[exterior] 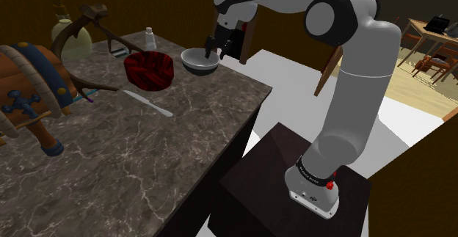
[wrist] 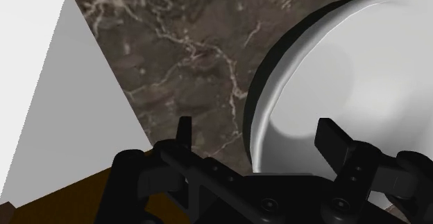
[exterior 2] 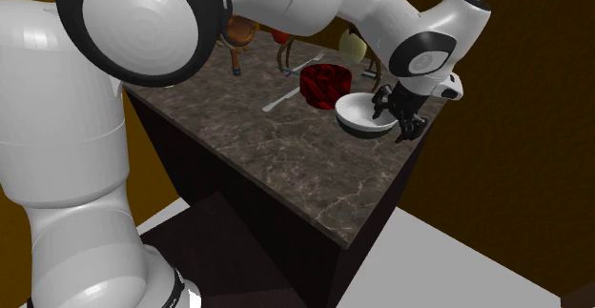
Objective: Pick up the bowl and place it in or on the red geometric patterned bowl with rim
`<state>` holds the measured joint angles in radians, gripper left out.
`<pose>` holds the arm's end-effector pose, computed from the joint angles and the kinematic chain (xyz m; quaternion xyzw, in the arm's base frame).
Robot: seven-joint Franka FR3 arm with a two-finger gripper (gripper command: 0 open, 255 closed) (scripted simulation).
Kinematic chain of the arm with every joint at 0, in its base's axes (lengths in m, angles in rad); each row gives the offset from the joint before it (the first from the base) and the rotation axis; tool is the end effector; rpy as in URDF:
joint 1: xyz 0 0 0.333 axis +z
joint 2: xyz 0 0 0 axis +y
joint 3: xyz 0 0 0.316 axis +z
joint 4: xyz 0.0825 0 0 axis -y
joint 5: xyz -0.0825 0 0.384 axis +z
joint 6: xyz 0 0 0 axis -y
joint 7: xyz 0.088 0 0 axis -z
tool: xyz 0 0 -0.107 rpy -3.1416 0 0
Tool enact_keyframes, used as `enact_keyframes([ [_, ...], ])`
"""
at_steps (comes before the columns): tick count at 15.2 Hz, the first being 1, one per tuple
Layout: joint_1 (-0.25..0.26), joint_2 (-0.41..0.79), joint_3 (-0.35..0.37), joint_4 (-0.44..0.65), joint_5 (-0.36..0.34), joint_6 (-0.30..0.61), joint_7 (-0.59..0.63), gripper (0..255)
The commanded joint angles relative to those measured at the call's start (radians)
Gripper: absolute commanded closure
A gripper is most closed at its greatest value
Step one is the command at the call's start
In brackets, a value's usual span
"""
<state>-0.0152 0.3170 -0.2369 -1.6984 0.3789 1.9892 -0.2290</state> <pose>0.6337 -0.1257 0.4150 -0.9872 0.0841 -0.0257 0.1330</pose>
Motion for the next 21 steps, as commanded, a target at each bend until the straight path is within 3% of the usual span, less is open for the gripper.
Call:
enact_keyframes([
  [1, 0.0, 0.0, 0.0, 0.0, 0.0, 0.0, 0.0, 0],
  [2, 0.0, 0.0, 0.0, 0.0, 0.0, 0.0, 0.0, 255],
  [11, 0.0, 0.0, 0.0, 0.0, 0.0, 0.0, 0.0, 255],
  [21, -0.002, -0.03, -0.006, 0.091, -0.022, -0.115, 0.038, 255],
])
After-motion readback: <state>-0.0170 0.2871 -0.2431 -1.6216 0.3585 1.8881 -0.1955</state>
